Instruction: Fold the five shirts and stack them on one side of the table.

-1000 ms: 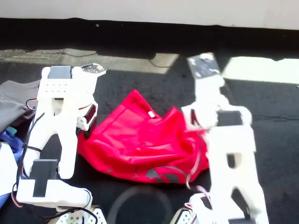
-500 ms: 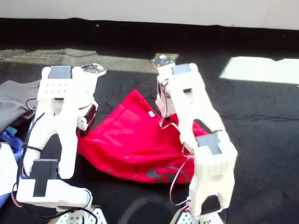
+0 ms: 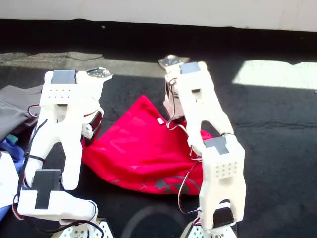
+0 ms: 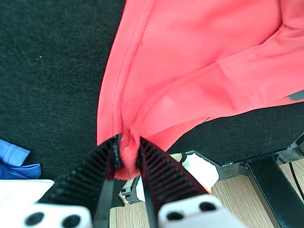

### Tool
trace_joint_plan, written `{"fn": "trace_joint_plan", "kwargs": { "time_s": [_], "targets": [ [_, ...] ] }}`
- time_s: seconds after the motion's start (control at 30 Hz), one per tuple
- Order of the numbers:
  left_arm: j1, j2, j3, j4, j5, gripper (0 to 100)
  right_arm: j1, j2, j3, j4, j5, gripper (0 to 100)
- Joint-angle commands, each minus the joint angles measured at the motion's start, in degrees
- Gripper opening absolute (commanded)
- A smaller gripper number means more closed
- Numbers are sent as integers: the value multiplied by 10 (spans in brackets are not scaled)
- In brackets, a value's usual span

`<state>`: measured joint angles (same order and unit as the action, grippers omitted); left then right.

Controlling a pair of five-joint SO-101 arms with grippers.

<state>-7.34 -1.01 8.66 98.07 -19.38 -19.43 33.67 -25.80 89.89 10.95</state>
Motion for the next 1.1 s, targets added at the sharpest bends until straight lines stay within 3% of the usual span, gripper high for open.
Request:
{"fn": "trace_joint_plan", "kwargs": {
  "time_s": [0.0, 0.27, 0.47, 0.57, 0.9, 1.07],
  "targets": [
    [7, -5, -21, 5, 3, 13, 25, -41, -68, 26, 0, 5],
    [7, -6, -179, 24, 4, 13, 87, -182, -214, 85, 8, 5],
    [-15, -15, -316, 26, 37, 13, 124, -246, -231, 106, 48, 5],
    [-22, -46, -326, 28, 40, 13, 122, -286, -208, 112, 48, 5],
    [-28, -114, -85, 26, 36, 13, 58, -504, 196, 103, 48, 5],
    [-28, -114, 18, 24, 35, 13, 55, -593, 475, 8, 72, 5]
  ]
}}
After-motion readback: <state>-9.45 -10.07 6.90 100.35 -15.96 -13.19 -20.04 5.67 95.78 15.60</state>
